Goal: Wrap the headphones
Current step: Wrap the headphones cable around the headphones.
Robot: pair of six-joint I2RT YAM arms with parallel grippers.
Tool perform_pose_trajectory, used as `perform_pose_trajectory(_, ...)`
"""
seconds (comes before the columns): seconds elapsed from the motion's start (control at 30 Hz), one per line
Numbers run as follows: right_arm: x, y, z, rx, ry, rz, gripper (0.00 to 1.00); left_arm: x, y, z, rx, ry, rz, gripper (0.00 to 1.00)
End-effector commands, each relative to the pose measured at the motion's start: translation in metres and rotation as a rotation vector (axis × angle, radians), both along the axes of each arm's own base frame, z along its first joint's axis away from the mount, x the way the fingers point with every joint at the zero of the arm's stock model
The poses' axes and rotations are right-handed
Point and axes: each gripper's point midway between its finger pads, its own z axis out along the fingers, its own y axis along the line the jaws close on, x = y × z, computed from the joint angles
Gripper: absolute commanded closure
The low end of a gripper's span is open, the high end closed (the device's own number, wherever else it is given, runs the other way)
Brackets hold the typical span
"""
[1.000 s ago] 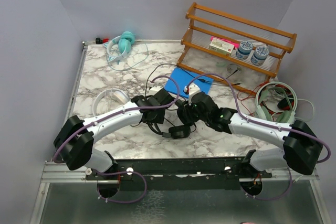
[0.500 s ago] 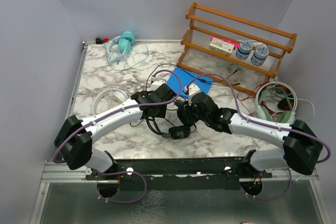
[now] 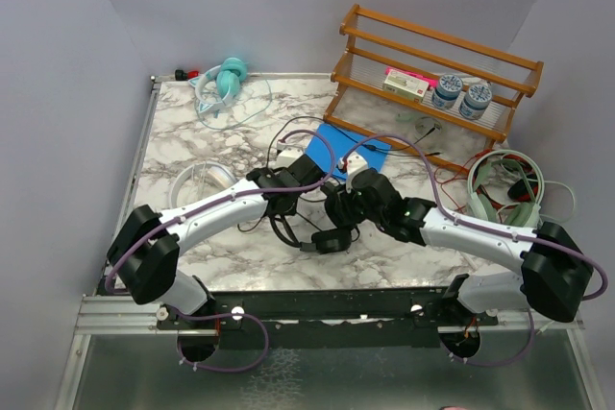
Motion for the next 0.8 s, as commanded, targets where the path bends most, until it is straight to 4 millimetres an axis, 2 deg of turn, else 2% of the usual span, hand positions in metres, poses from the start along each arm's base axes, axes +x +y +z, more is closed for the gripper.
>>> perform_pose_trajectory(0.0,0.003,0.011,0.019,0.087,-0.033,0.005,0.67,0.004,0.008,0.003,0.029,-0.031,0.035,0.69)
perform_pose_trajectory(0.07,0.003,0.011,0.02,0.09,-0.035,0.01,0.65,0.007,0.01,0.007,0.04,-0.047,0.042,0.86)
perform_pose_trajectory(0.1,0.002,0.012,0.021,0.093,-0.037,0.016,0.58,0.008,0.012,0.009,0.053,-0.056,0.048,0.97)
perform_pose_trajectory(0.17,0.001,0.013,0.025,0.11,-0.042,0.026,0.31,0.011,0.018,0.013,0.082,-0.075,0.065,1.0)
perform_pose_trajectory(0.2,0.001,0.013,0.029,0.121,-0.048,0.027,0.21,0.012,0.02,0.015,0.094,-0.084,0.071,1.0)
perform_pose_trajectory(0.27,0.001,0.014,0.041,0.153,-0.077,0.027,0.12,0.015,0.024,0.02,0.108,-0.103,0.08,1.0)
perform_pose_trajectory(0.37,0.004,0.007,0.066,0.209,-0.154,-0.002,0.08,0.02,0.03,0.033,0.108,-0.144,0.116,1.0)
perform_pose_trajectory(0.53,0.003,-0.02,0.101,0.292,-0.285,-0.074,0.08,0.028,0.053,0.058,0.05,-0.178,0.213,1.0)
perform_pose_trajectory(0.67,0.007,-0.056,0.116,0.324,-0.365,-0.234,0.08,0.029,0.057,0.096,-0.029,-0.24,0.197,1.0)
perform_pose_trajectory(0.77,0.008,-0.079,0.12,0.361,-0.415,-0.34,0.08,0.026,0.063,0.122,-0.069,-0.291,0.165,1.0)
